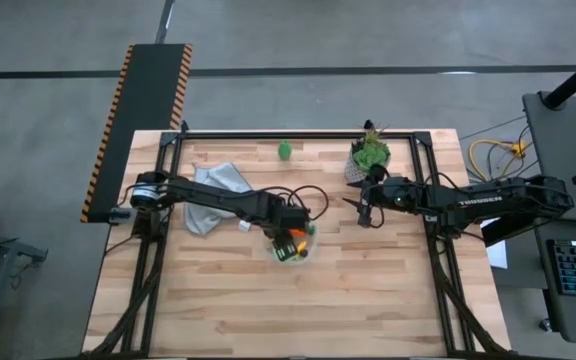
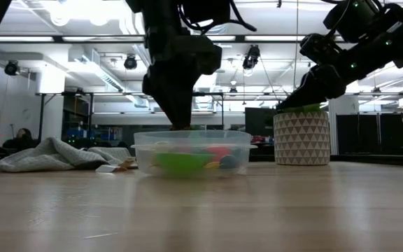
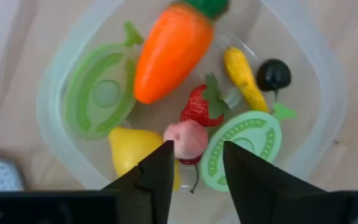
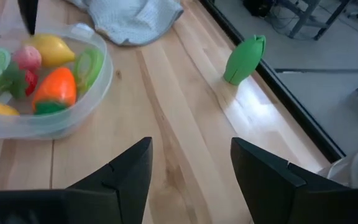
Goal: Pick and placing Produce into tupperware
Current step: Put the green corn into the transparent bin
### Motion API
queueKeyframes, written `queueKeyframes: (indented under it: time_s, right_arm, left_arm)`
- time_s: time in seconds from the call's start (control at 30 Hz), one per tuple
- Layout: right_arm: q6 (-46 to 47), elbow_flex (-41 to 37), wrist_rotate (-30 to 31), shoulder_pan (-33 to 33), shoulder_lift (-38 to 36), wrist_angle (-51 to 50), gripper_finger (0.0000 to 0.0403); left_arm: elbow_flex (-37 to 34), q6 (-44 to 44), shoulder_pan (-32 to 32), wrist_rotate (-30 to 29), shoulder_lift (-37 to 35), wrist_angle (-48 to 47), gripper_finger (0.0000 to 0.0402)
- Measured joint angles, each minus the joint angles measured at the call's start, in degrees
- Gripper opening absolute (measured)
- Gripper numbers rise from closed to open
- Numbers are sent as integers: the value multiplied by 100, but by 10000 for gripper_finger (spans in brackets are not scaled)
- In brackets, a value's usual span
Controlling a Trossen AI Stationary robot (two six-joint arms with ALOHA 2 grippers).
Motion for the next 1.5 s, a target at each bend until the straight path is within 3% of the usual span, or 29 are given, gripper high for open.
queueKeyframes:
  time_s: [0.1,0.23,0.5,0.57,0.8,0.97,1.17,1.5]
  right_arm:
    - [26,23,0,-1,-2,10,210]
    - [56,35,0,-1,-2,12,210]
    - [627,37,0,0,-2,12,210]
    - [711,39,-2,1,-2,25,210]
    - [844,39,-4,1,-4,149,210]
    - [856,39,-22,1,-4,151,210]
    - [775,42,-17,1,-7,256,210]
    - [569,42,0,1,-9,301,210]
  left_arm:
    - [-4,143,0,154,2,52,144]
    - [30,916,11,-119,-15,24,155]
    - [156,2830,167,-1635,-405,184,157]
    - [156,2960,215,-1997,-572,320,163]
    - [23,3934,426,-3054,-1461,1274,219]
    - [-6,4459,427,-4334,-2141,2021,243]
    - [-184,4420,693,-4390,-2540,3206,244]
    - [-1314,5029,1689,-4386,-2529,5008,244]
